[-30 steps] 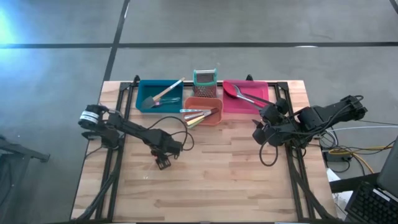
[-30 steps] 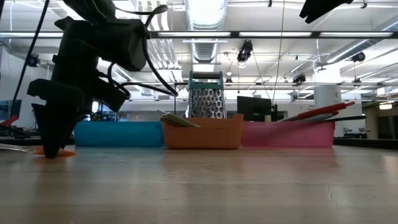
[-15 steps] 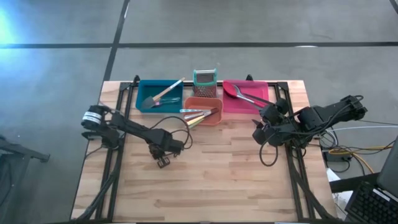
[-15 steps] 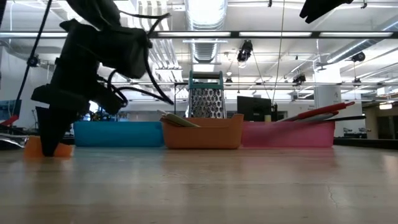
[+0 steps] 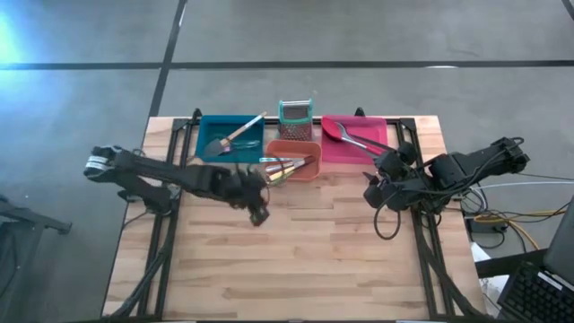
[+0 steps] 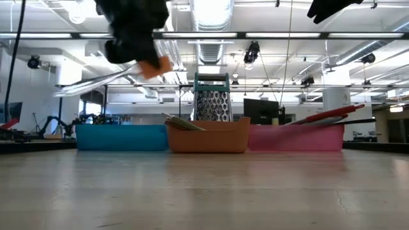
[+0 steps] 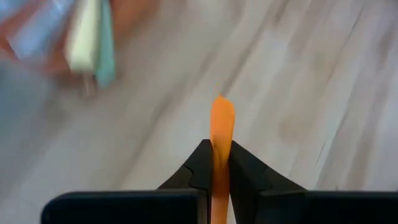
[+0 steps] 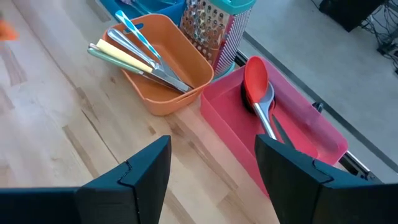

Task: Pick & Place Kitchen Items
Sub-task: Put the orange spatula into the blue bin

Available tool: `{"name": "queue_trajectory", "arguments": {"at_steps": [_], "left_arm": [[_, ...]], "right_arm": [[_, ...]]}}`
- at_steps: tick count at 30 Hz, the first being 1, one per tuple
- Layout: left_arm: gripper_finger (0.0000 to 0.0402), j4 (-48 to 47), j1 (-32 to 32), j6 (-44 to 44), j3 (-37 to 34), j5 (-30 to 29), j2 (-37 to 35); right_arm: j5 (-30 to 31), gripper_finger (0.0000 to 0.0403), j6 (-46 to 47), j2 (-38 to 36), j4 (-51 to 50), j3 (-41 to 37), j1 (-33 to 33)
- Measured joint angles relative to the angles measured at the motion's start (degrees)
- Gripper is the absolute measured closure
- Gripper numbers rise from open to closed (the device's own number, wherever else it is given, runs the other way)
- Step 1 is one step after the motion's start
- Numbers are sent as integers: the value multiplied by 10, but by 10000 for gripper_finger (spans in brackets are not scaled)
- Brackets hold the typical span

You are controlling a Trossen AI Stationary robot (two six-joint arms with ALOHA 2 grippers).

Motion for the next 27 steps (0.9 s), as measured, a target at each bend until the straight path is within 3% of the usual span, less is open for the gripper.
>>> {"name": "queue_trajectory", "arguments": {"at_steps": [5, 10, 19, 27], "left_arm": [[374, 181, 33, 35, -11, -46, -52], [374, 394, 68, 116, -11, -45, -61], [374, 622, 124, 213, -11, 9, -37], [374, 857, 142, 216, -11, 88, 32]], "right_arm": [[2, 179, 1, 1, 8, 0, 0], [2, 179, -5, 1, 43, 0, 0], [3, 179, -53, 1, 156, 0, 0], [17, 179, -159, 1, 303, 0, 0]]}}
